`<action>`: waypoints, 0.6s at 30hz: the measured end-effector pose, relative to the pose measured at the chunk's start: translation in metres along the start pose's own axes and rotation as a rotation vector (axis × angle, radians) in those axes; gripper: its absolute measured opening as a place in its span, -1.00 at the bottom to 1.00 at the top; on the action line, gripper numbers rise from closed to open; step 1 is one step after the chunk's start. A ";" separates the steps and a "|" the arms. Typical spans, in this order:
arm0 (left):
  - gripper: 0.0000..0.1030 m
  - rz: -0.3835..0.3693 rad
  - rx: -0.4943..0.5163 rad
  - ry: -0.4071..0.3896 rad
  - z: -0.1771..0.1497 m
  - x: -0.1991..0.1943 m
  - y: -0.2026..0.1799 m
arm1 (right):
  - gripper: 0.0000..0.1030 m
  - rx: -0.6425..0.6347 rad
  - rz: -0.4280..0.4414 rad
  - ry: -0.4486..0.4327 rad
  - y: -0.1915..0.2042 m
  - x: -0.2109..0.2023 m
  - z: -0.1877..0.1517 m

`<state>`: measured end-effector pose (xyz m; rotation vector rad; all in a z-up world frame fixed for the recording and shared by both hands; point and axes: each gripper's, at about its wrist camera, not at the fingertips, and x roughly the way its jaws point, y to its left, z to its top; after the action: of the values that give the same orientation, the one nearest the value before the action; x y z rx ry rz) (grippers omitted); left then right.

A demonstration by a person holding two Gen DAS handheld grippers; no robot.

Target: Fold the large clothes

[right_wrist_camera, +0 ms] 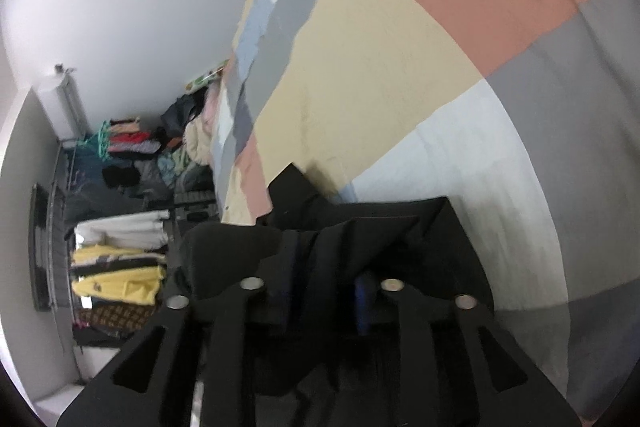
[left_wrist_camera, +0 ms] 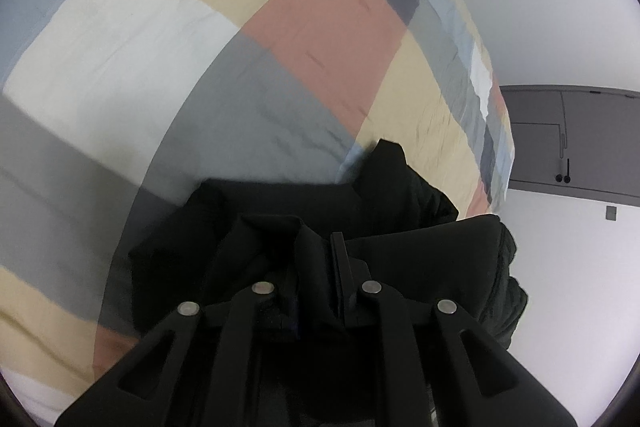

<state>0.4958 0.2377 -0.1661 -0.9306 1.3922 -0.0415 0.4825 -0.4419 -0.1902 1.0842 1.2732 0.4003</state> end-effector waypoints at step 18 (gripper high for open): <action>0.69 0.099 0.594 -0.516 -0.140 -0.107 -0.110 | 0.54 -0.738 -0.351 -0.317 0.154 -0.020 -0.137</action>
<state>0.4058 0.1482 -0.0016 -0.3359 0.8632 -0.1242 0.4004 -0.3248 -0.0410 0.2735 0.8886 0.3664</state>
